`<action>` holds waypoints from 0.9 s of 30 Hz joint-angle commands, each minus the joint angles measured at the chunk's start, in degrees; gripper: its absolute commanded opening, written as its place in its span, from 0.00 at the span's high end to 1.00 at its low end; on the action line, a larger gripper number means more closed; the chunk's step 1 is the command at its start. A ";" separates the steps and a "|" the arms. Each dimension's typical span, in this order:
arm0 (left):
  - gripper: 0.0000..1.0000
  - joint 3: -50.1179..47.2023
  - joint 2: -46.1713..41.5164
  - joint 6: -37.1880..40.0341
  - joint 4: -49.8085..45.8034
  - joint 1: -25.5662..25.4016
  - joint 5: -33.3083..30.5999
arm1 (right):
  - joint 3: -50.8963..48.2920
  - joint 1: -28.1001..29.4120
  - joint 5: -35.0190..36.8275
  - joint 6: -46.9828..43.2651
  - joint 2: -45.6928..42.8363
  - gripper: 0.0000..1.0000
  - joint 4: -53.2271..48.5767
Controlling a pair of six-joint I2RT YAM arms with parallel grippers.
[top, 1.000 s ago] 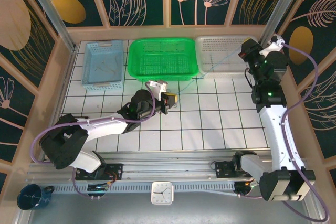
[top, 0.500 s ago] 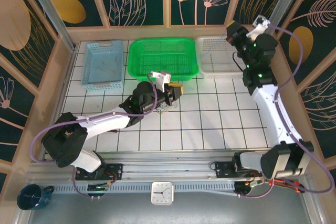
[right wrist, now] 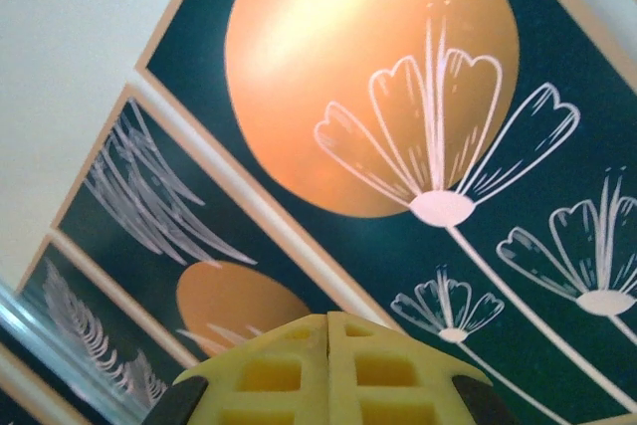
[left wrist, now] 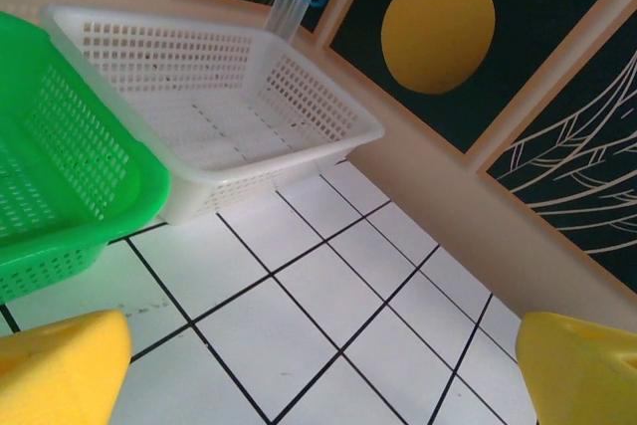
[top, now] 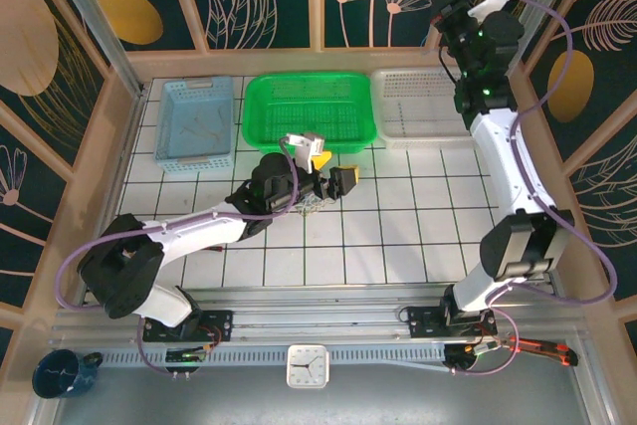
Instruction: Untangle the cables
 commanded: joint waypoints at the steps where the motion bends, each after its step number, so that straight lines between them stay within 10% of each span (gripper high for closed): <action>1: 0.01 -0.59 -2.91 0.38 0.62 -0.14 -1.62 | 4.02 -0.40 3.46 -3.04 2.41 1.00 1.49; 27: 0.01 -4.20 -8.28 0.04 -0.72 -0.10 -5.24 | -11.67 -0.43 12.57 -9.82 6.40 1.00 8.94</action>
